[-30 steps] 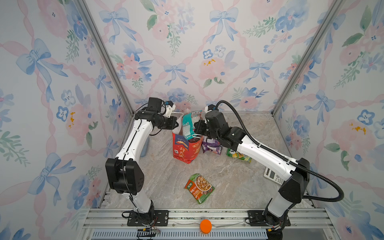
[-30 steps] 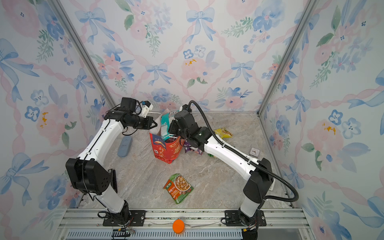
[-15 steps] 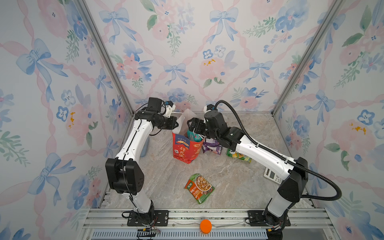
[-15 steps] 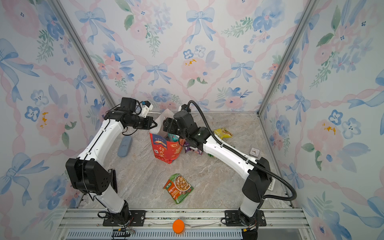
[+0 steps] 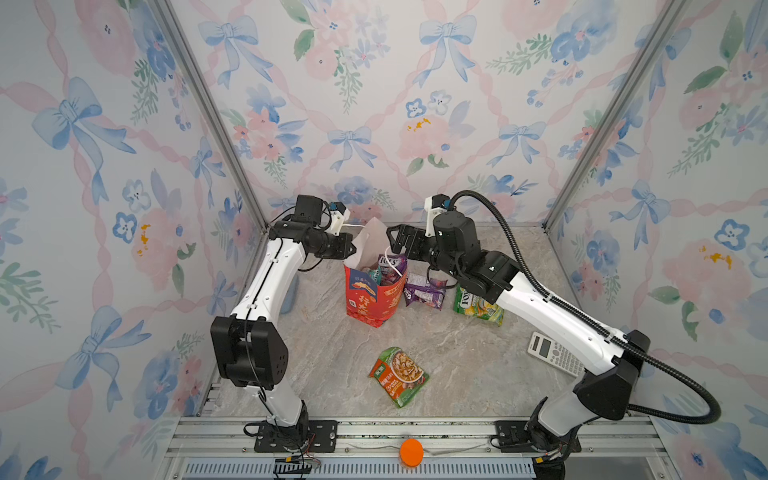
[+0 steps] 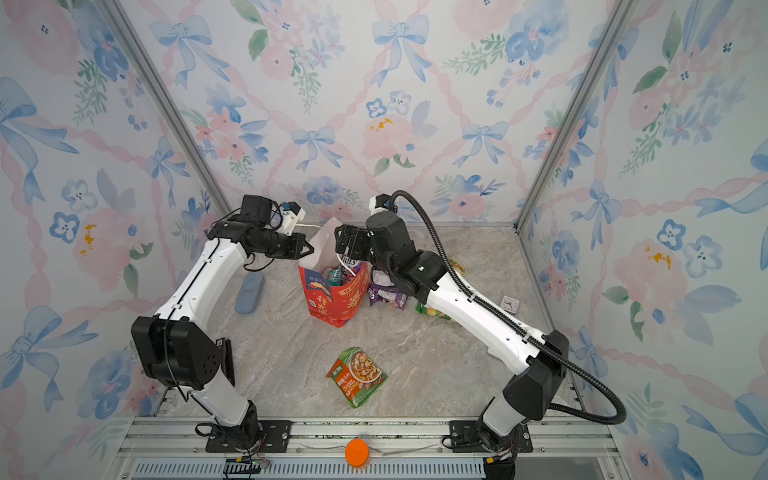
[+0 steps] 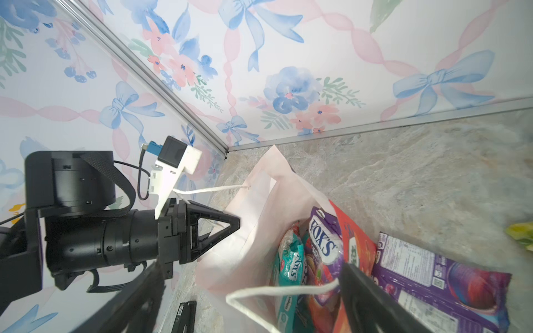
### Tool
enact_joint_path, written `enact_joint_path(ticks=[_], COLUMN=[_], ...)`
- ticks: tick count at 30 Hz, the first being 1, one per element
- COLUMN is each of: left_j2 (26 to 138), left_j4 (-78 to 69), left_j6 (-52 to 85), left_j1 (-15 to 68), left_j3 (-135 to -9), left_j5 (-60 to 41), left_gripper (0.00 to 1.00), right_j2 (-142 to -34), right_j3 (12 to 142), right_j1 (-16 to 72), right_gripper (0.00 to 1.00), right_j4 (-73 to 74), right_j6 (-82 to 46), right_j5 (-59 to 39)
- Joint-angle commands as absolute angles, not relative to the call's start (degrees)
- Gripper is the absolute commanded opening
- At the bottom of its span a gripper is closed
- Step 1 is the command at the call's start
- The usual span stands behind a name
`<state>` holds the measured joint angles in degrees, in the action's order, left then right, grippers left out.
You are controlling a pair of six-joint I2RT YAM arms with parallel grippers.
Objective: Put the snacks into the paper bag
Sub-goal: 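Move the right gripper back down toward the purple Savoria packet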
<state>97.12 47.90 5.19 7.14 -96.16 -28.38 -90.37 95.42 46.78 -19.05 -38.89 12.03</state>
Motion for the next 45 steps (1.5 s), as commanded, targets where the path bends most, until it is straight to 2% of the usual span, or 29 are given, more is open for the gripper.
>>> enact_joint_path(ticks=[1, 12, 18, 23, 33, 36, 45], left_j2=[96.96, 97.14, 97.36, 97.63, 97.76, 97.81, 97.56], left_j4=[49.75, 49.75, 49.75, 49.76, 49.75, 49.81, 49.81], left_j6=[4.98, 5.02, 5.08, 5.03, 5.01, 4.96, 4.92], left_j1=[6.96, 6.94, 6.94, 6.94, 6.97, 7.00, 6.96], left_j3=[-94.96, -94.89, -94.92, -95.04, -95.04, -95.04, -95.09], left_j5=[-28.12, -28.12, -28.19, -28.48, -28.65, -28.74, -28.74], left_gripper=[0.00, 0.00, 0.00, 0.00, 0.00, 0.00, 0.00], right_j2=[-85.96, -69.23, -63.54, -64.46, -75.41, -79.11, -89.96], right_j3=[92.78, 68.86, 58.81, 54.93, 54.11, 54.86, 57.39], right_j1=[45.21, 37.40, 33.20, 32.17, 29.88, 28.29, 25.27], right_gripper=[0.96, 0.97, 0.96, 0.97, 0.99, 0.92, 0.58], right_j4=[-21.47, -25.27, -27.49, -27.69, -20.41, -17.08, -11.77], right_j6=[-36.15, -42.85, -46.94, -48.34, -47.29, -47.26, -46.42], right_j5=[14.96, 17.20, 15.57, 11.91, 2.48, 0.10, -3.50])
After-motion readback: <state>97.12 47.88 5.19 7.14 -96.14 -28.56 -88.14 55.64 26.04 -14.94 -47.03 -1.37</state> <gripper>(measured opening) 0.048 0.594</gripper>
